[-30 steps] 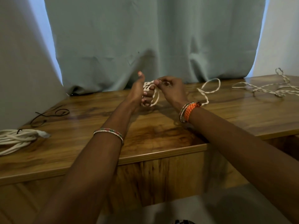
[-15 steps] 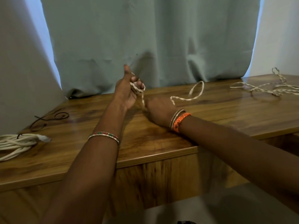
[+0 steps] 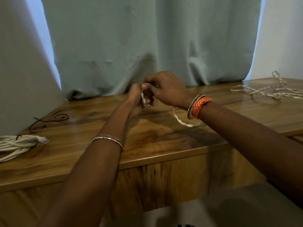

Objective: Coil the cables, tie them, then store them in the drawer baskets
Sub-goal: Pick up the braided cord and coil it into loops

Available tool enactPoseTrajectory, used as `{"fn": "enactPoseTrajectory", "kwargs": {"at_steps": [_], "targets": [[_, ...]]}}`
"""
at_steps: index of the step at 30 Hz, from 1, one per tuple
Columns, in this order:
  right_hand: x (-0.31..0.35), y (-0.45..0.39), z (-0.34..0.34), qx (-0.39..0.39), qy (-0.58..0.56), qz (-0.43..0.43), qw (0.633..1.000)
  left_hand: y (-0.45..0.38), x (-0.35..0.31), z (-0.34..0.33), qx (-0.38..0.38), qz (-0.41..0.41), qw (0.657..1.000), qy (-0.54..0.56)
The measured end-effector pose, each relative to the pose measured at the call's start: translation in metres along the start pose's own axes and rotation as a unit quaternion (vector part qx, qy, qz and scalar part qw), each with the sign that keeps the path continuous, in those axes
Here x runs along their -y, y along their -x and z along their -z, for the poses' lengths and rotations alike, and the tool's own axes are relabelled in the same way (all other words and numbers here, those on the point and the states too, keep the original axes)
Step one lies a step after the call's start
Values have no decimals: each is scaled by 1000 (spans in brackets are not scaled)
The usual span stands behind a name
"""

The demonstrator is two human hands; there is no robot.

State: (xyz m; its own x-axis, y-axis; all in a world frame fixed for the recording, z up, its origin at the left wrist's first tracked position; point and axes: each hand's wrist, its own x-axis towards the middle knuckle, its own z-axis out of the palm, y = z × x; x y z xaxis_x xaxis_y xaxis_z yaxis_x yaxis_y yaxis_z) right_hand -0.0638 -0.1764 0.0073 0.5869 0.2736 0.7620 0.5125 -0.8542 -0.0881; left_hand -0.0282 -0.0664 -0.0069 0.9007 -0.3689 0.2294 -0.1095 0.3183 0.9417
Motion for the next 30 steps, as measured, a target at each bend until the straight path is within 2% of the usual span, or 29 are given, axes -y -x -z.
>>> {"fn": "enactPoseTrajectory", "kwargs": {"at_steps": [4,7,11,15,20,24,27,30], "targets": [[-12,-4,-12,-87,-29,-14,996,2,-4,-2,36,25,996,81],[-9,-4,-20,-127,1,21,992,-1,-8,2,47,21,993,107],[-14,-2,-32,-144,27,44,988,0,-10,7,91,30,993,72],[-23,-3,-41,-141,-20,-2,990,0,-13,13,135,69,988,37],[-28,0,-36,-116,-20,26,993,4,-13,16,182,102,977,31],[-38,2,-30,-94,42,37,994,8,-17,22,249,143,957,48],[-53,6,-29,-72,89,-7,993,10,-14,18,276,129,950,71],[-36,14,-26,31,141,-91,985,3,-11,9,226,90,965,98]]}}
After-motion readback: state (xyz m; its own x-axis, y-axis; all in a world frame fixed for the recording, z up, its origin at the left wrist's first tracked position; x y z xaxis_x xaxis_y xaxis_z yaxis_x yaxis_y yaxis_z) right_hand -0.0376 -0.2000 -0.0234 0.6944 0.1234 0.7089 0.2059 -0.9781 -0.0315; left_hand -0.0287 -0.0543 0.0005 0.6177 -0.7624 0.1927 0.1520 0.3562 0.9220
